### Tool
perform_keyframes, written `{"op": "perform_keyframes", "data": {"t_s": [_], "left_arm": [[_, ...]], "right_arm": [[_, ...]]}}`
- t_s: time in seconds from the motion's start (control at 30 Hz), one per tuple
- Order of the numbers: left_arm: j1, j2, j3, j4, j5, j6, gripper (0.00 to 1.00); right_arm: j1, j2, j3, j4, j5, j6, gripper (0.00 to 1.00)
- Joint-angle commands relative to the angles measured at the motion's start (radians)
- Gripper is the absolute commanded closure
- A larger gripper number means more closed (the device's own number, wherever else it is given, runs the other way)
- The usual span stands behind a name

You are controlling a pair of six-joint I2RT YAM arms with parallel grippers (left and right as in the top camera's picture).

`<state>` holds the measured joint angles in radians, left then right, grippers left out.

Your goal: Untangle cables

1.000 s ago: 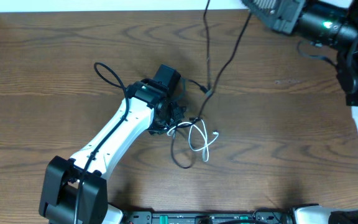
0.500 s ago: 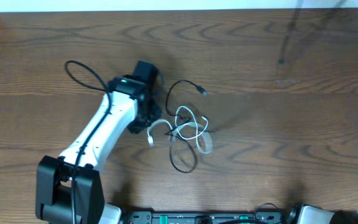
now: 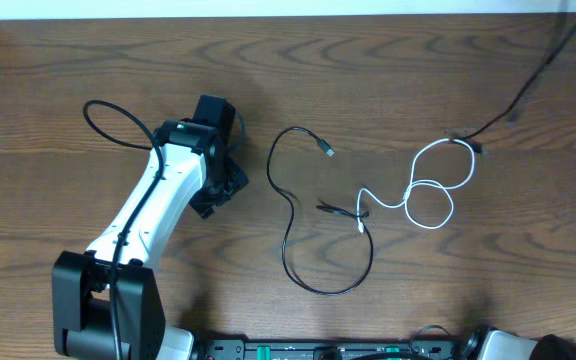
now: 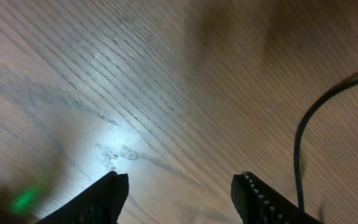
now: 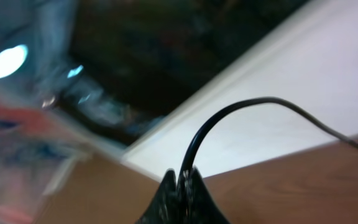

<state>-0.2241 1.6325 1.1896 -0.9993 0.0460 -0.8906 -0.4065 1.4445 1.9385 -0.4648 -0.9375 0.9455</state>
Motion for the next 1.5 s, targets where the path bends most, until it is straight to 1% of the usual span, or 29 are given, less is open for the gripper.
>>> {"op": "perform_keyframes", "data": {"t_s": [0.0,0.07,0.1,0.13,0.17,0.23,0.3,0.37,0.4,0.43,0.47,0.5,0.6,0.63,0.7,0.77,0.83,0.9,0.97,1.0,1.03,1.07,1.23,1.37,1.4,1.47], "left_arm": [[0.003,0.012,0.005,-0.006,0.025,-0.002,0.38],[0.003,0.012,0.005,-0.006,0.025,-0.002,0.37],[0.003,0.012,0.005,-0.006,0.025,-0.002,0.36],[0.003,0.012,0.005,-0.006,0.025,-0.002,0.36],[0.003,0.012,0.005,-0.006,0.025,-0.002,0.36],[0.003,0.012,0.005,-0.005,0.025,-0.002,0.35],[0.003,0.012,0.005,-0.001,0.025,-0.002,0.35],[0.003,0.012,0.005,0.006,0.029,-0.002,0.35],[0.004,0.011,0.006,0.008,0.105,0.012,0.37],[0.008,0.006,0.008,0.027,0.171,0.059,0.39],[0.014,0.000,0.010,0.064,0.265,0.148,0.39],[0.026,-0.011,0.018,0.121,0.430,0.301,0.42],[0.044,-0.061,0.030,0.187,0.703,0.525,0.42],[0.044,-0.085,0.031,0.198,0.743,0.567,0.42],[0.044,-0.141,0.032,0.204,0.755,0.609,0.41],[0.044,-0.201,0.032,0.219,0.755,0.617,0.33],[0.044,-0.285,0.032,0.276,0.755,0.592,0.20],[0.044,-0.370,0.032,0.355,0.755,0.502,0.20],[0.044,-0.415,0.032,0.401,0.755,0.458,0.20],[0.044,-0.442,0.032,0.423,0.754,0.441,0.15],[0.044,-0.460,0.032,0.436,0.754,0.439,0.07],[0.044,-0.468,0.032,0.445,0.754,0.440,0.05],[0.043,-0.489,0.032,0.509,0.747,0.432,0.03],[0.023,-0.456,0.032,0.561,0.747,0.432,0.03],[0.014,-0.444,0.032,0.575,0.747,0.433,0.04],[-0.005,-0.426,0.032,0.600,0.750,0.432,0.04]], "right_arm": [[0.045,-0.017,0.010,0.194,-0.087,0.290,0.98],[0.045,-0.017,0.010,0.365,-0.086,0.433,0.99],[0.045,-0.017,0.010,0.505,-0.082,0.521,0.98],[0.046,-0.017,0.010,0.545,-0.082,0.544,0.99],[0.046,-0.017,0.010,0.625,-0.082,0.580,0.98],[0.047,-0.018,0.010,0.687,-0.087,0.587,0.98],[0.049,-0.017,0.010,0.678,-0.111,0.583,0.98],[0.066,-0.016,0.010,0.570,-0.118,0.584,0.99],[0.091,-0.014,0.010,0.441,-0.106,0.578,0.99],[0.100,-0.013,0.010,0.381,-0.095,0.558,0.99],[0.109,-0.012,0.010,0.309,-0.069,0.515,0.98],[0.119,-0.012,0.010,0.220,-0.031,0.447,0.99],[0.145,-0.007,0.010,0.000,0.083,0.309,0.98],[0.158,-0.003,0.010,-0.060,0.108,0.273,0.99],[0.183,0.010,0.010,-0.112,0.121,0.214,0.98],[0.213,0.026,0.010,-0.140,0.120,0.159,0.99],[0.251,0.052,0.010,-0.193,0.128,0.121,0.99],[0.285,0.082,0.010,-0.244,0.145,0.114,0.98],[0.315,0.110,0.010,-0.275,0.149,0.115,0.98],[0.338,0.129,0.010,-0.292,0.147,0.115,0.98],[0.355,0.143,0.010,-0.304,0.145,0.115,0.99],[0.365,0.150,0.010,-0.314,0.145,0.115,0.98],[0.471,0.194,0.010,-0.406,0.146,0.115,0.99],[0.561,0.197,0.010,-0.407,0.146,0.115,0.98],[0.581,0.197,0.010,-0.408,0.146,0.115,0.97],[0.613,0.198,0.010,-0.425,0.167,0.115,0.91]]}}
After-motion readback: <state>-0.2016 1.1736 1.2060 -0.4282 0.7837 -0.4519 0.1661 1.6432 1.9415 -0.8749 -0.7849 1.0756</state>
